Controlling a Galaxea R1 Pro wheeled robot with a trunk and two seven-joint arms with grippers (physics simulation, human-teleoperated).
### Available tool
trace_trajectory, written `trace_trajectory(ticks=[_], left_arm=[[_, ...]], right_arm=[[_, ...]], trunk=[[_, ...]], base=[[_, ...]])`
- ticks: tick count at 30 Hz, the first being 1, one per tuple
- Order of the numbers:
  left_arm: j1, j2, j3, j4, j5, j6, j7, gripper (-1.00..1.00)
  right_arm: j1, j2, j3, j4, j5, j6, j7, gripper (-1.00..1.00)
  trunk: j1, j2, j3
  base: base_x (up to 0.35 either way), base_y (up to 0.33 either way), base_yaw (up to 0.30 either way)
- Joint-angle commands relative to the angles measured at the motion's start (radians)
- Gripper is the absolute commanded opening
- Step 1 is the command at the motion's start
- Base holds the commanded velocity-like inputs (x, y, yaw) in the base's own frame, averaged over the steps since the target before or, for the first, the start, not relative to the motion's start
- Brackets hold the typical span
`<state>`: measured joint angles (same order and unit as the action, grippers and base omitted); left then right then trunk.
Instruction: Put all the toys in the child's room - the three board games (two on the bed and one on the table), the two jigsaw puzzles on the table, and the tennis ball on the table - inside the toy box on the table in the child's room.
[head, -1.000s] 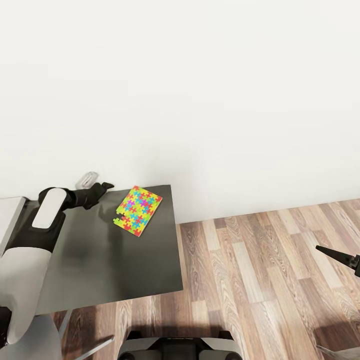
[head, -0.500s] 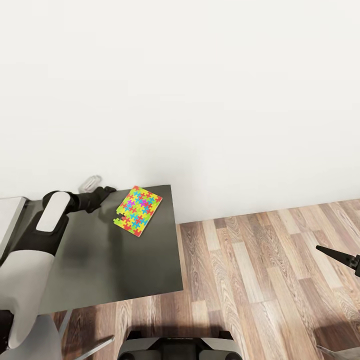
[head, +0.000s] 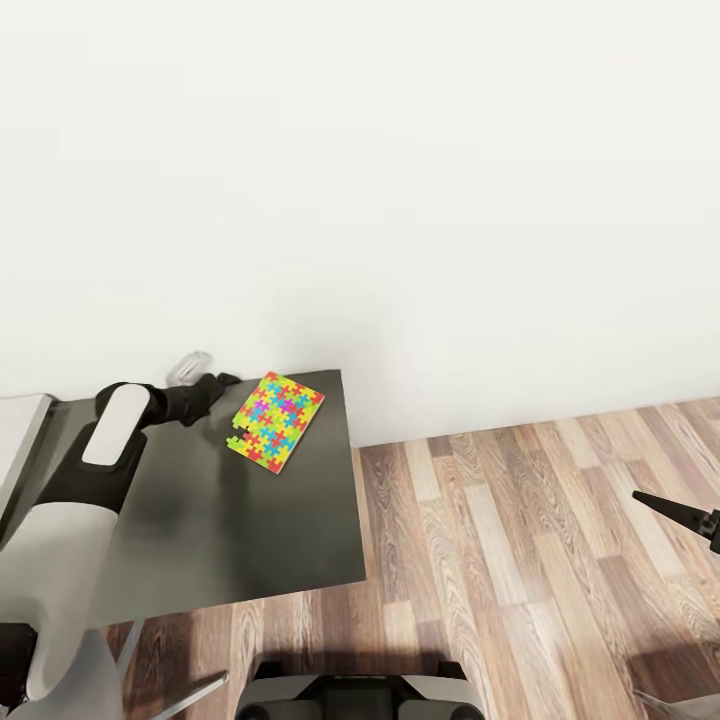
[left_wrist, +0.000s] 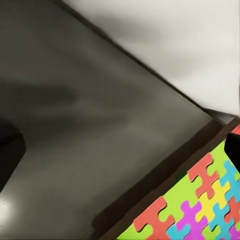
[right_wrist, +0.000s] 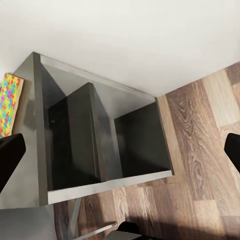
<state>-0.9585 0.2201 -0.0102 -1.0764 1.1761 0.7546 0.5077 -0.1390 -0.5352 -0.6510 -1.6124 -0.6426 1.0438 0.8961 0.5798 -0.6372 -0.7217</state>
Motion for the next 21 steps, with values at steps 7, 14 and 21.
trace_trajectory(ticks=[7,14,21], left_arm=[[0.002,-0.009,-0.002,0.030,0.031,-0.003,0.009,1.00],[0.003,-0.017,-0.002,0.030,0.031,-0.003,0.009,1.00],[0.002,-0.028,-0.003,0.030,0.030,-0.003,0.010,1.00]], right_arm=[[-0.001,0.000,-0.001,0.000,0.005,0.003,0.006,1.00],[-0.001,-0.001,-0.001,0.000,0.005,0.003,0.006,1.00],[-0.002,-0.001,-0.001,0.000,0.005,0.003,0.006,1.00]], trunk=[[0.001,-0.001,-0.001],[0.001,-0.001,-0.001],[0.001,-0.001,-0.001]], base=[[0.000,0.000,-0.149],[0.000,0.000,-0.219],[-0.011,-0.001,-0.089]])
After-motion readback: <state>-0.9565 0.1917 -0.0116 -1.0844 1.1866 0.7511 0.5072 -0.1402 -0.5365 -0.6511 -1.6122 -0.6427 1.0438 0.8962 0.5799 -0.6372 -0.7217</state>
